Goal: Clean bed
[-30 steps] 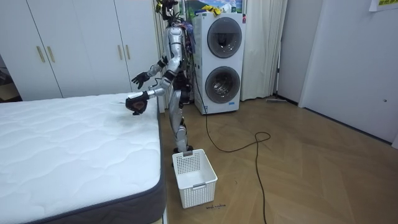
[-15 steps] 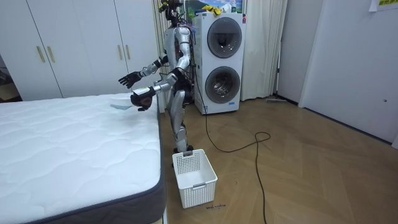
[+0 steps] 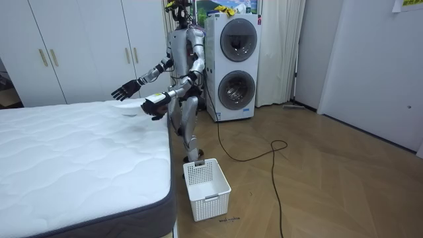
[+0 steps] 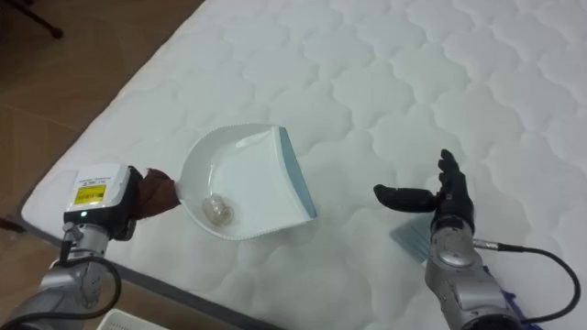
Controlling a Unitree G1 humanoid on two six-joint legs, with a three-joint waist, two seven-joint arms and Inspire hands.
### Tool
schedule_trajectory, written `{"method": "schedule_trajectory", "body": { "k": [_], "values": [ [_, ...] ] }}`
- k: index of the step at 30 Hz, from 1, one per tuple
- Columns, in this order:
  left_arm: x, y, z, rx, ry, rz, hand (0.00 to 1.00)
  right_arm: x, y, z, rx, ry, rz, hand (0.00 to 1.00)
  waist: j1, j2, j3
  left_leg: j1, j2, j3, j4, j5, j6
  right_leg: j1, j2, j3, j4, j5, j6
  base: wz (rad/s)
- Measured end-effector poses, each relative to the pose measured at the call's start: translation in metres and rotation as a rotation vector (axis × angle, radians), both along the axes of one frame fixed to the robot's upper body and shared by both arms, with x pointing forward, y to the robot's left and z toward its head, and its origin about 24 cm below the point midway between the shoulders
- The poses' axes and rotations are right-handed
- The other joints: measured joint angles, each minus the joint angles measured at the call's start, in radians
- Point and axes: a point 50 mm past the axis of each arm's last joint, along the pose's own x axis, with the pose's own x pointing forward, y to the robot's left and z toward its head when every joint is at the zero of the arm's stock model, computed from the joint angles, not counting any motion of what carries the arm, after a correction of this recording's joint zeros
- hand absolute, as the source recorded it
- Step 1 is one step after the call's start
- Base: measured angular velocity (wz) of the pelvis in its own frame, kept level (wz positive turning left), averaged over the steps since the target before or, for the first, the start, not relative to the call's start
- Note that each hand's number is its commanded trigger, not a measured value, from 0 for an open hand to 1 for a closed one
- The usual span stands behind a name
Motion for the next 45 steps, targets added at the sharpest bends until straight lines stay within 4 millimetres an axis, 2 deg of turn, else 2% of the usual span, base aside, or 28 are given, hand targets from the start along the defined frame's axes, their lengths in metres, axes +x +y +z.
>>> {"method": "schedule_trajectory", "body": {
  "k": [1,2,3,4,5,6,7,9,11,13,16,17,19,21,23,24,25,26,27,28,29,30,31,34,38,39,43,45],
  "values": [
    [-0.001,-0.001,-0.002,-0.004,0.009,-0.001,1.00,-0.004,0.002,-0.003,0.008,0.008,0.012,0.00,-0.004,0.002,0.0016,-0.001,-0.009,-0.038,-0.003,0.006,-0.002,-0.035,0.010,0.053,-0.004,-0.006,0.002,0.89],
    [-0.002,-0.001,-0.003,-0.006,0.015,0.001,1.00,-0.005,0.003,-0.003,0.011,0.010,0.017,0.00,-0.005,0.003,0.0017,-0.001,-0.012,-0.054,-0.005,0.009,-0.005,-0.051,0.012,0.078,-0.017,-0.006,0.002,0.63],
    [-0.002,-0.002,-0.005,-0.009,0.019,0.004,1.00,-0.002,0.005,0.000,0.009,-0.005,0.032,0.00,0.002,0.002,0.0023,-0.012,-0.019,-0.065,-0.011,0.019,-0.009,-0.067,0.025,0.117,-0.094,0.000,0.003,0.57],
    [-0.003,-0.002,-0.005,-0.012,0.024,0.003,1.00,0.001,0.008,0.005,0.002,-0.030,0.050,0.00,-0.007,0.004,0.0027,-0.026,-0.037,-0.105,-0.010,0.036,-0.014,-0.057,0.037,0.168,-0.178,0.028,-0.004,0.66],
    [-0.002,-0.002,-0.005,-0.014,0.024,-0.002,1.00,0.001,0.010,0.007,0.002,-0.041,0.057,0.00,-0.012,0.001,0.0012,-0.033,-0.048,-0.123,-0.012,0.044,-0.017,-0.051,0.046,0.190,-0.205,0.066,-0.004,1.07],
    [-0.002,-0.005,-0.006,-0.029,0.023,-0.015,1.00,0.000,0.010,0.010,0.003,-0.058,0.063,0.00,-0.022,-0.002,-0.0023,-0.047,-0.066,-0.155,-0.012,0.055,-0.022,-0.032,0.048,0.177,-0.228,0.095,-0.014,0.89],
    [-0.003,-0.006,-0.006,-0.036,0.025,-0.024,1.00,-0.001,0.010,0.010,0.005,-0.062,0.063,0.00,-0.020,-0.002,-0.0022,-0.047,-0.067,-0.156,-0.021,0.059,-0.024,-0.023,0.048,0.156,-0.235,0.094,-0.015,0.89],
    [-0.005,-0.008,-0.009,-0.049,0.035,-0.038,1.00,-0.001,0.012,0.013,0.010,-0.082,0.069,0.00,-0.003,-0.004,-0.0012,-0.047,-0.040,-0.082,-0.032,0.062,-0.024,0.010,0.044,0.117,-0.257,0.095,-0.018,0.58],
    [-0.005,-0.008,-0.009,-0.049,0.035,-0.036,1.00,0.001,0.015,0.018,0.016,-0.119,0.084,0.00,0.013,-0.008,-0.0021,-0.040,-0.045,-0.091,-0.032,0.062,-0.024,0.022,0.048,0.108,-0.263,0.092,-0.013,0.36],
    [-0.007,-0.008,-0.009,-0.050,0.035,-0.038,1.00,0.000,0.017,0.022,0.029,-0.155,0.108,0.00,0.023,-0.021,-0.0074,-0.028,-0.070,-0.145,-0.033,0.072,-0.021,0.036,0.048,0.100,-0.266,0.089,-0.009,0.51],
    [-0.015,-0.009,-0.011,-0.060,0.029,-0.041,1.00,-0.002,0.019,0.020,0.041,-0.159,0.130,0.00,0.055,-0.036,-0.0153,-0.027,-0.079,-0.169,-0.033,0.078,-0.020,0.035,0.051,0.101,-0.261,0.090,-0.013,0.35],
    [-0.023,-0.008,-0.014,-0.067,0.035,-0.035,1.00,-0.002,0.019,0.021,0.045,-0.162,0.137,0.00,0.061,-0.037,-0.0155,-0.027,-0.084,-0.196,-0.033,0.083,-0.022,0.041,0.056,0.089,-0.264,0.096,-0.020,0.54],
    [-0.031,-0.011,-0.019,-0.071,0.056,-0.041,1.00,-0.002,0.016,0.022,0.044,-0.171,0.127,0.00,0.064,-0.042,-0.0143,-0.041,-0.108,-0.264,-0.030,0.102,-0.033,0.047,0.060,0.049,-0.270,0.098,-0.023,0.86],
    [-0.030,-0.016,-0.018,-0.069,0.048,-0.061,1.00,-0.001,0.011,0.025,0.045,-0.197,0.103,0.00,0.055,-0.043,-0.0132,-0.076,-0.124,-0.290,-0.024,0.124,-0.039,0.049,0.054,-0.013,-0.285,0.095,-0.021,1.03],
    [-0.030,-0.021,-0.019,-0.086,0.053,-0.070,1.00,-0.002,0.008,0.026,0.042,-0.202,0.083,0.00,0.034,-0.031,-0.0076,-0.131,-0.063,-0.108,-0.010,0.128,-0.038,0.061,0.041,-0.103,-0.283,0.084,-0.023,1.22],
    [-0.029,-0.023,-0.019,-0.093,0.053,-0.079,1.00,-0.003,0.008,0.025,0.043,-0.199,0.078,0.00,0.017,-0.027,-0.0076,-0.157,-0.002,0.077,0.018,0.109,-0.053,0.062,0.034,-0.165,-0.272,0.060,-0.024,0.91],
    [-0.030,-0.025,-0.019,-0.099,0.054,-0.082,1.00,-0.003,0.009,0.024,0.053,-0.201,0.077,0.00,0.026,-0.032,-0.0032,-0.192,0.054,0.163,0.148,0.041,-0.100,0.053,0.005,-0.225,-0.243,0.048,-0.012,0.54],
    [-0.032,-0.024,-0.021,-0.101,0.061,-0.080,1.00,-0.003,0.010,0.024,0.060,-0.203,0.089,0.00,0.033,-0.034,-0.0020,-0.200,0.096,0.177,0.233,-0.005,-0.103,0.054,-0.013,-0.250,-0.220,0.039,0.000,-0.21],
    [-0.035,-0.024,-0.023,-0.105,0.072,-0.080,1.00,-0.001,0.012,0.027,0.067,-0.220,0.115,0.00,0.042,-0.011,-0.0069,-0.202,0.180,0.156,0.337,-0.114,-0.144,0.046,-0.039,-0.271,-0.146,0.009,0.024,-0.39],
    [-0.034,-0.026,-0.022,-0.109,0.070,-0.083,1.00,0.001,0.010,0.030,0.062,-0.229,0.123,0.00,0.049,0.006,-0.0018,-0.200,0.188,0.120,0.338,-0.167,-0.182,0.032,-0.048,-0.272,-0.099,-0.003,0.041,-0.18],
    [-0.030,-0.026,-0.019,-0.111,0.068,-0.091,1.00,0.000,0.010,0.028,0.069,-0.220,0.122,0.00,0.033,-0.003,0.0007,-0.199,0.130,0.085,0.318,-0.161,-0.085,0.000,-0.069,-0.253,-0.051,-0.020,0.042,0.50],
    [-0.028,-0.025,-0.016,-0.103,0.056,-0.102,1.00,-0.009,0.009,0.020,0.077,-0.183,0.117,0.00,0.007,-0.035,-0.0036,-0.189,0.077,0.062,0.261,-0.124,-0.051,-0.023,-0.078,-0.200,-0.055,-0.028,0.028,0.86],
    [-0.026,-0.026,-0.013,-0.105,0.039,-0.115,1.00,-0.016,0.006,0.014,0.076,-0.155,0.108,0.00,0.007,-0.047,-0.0049,-0.169,0.040,0.034,0.207,-0.091,-0.033,-0.043,-0.071,-0.156,-0.055,-0.027,0.029,0.83],
    [-0.024,-0.024,-0.005,-0.100,0.008,-0.136,1.00,-0.021,0.001,0.005,0.074,-0.122,0.089,0.00,0.026,-0.049,-0.0033,-0.114,-0.011,0.004,0.119,-0.040,-0.002,-0.062,-0.072,-0.101,-0.056,-0.016,0.033,0.60],
    [-0.019,-0.016,0.006,-0.089,-0.033,-0.145,1.00,-0.024,-0.002,-0.001,0.069,-0.094,0.077,0.00,0.076,-0.050,-0.0036,-0.094,-0.053,-0.021,0.108,-0.036,0.010,-0.079,-0.076,-0.076,-0.051,0.051,0.031,0.40],
    [-0.018,-0.013,0.008,-0.091,-0.042,-0.140,1.00,-0.024,-0.002,-0.001,0.069,-0.095,0.075,0.00,0.083,-0.041,-0.0030,-0.096,-0.062,-0.039,0.108,-0.030,0.021,-0.075,-0.077,-0.074,-0.050,0.052,0.032,0.51],
    [-0.017,-0.003,0.012,-0.073,-0.053,-0.127,1.00,-0.023,-0.002,-0.001,0.072,-0.098,0.079,0.00,0.075,-0.031,-0.0015,-0.092,-0.087,-0.110,0.107,-0.027,0.027,-0.081,-0.071,-0.044,-0.022,0.042,0.030,0.56],
    [-0.016,-0.003,0.013,-0.073,-0.057,-0.134,1.00,-0.023,-0.005,0.001,0.069,-0.109,0.069,0.00,0.052,-0.016,0.0044,-0.086,-0.098,-0.185,0.096,-0.018,0.017,-0.113,-0.033,0.045,-0.051,0.020,0.022,0.82]
  ]
}}
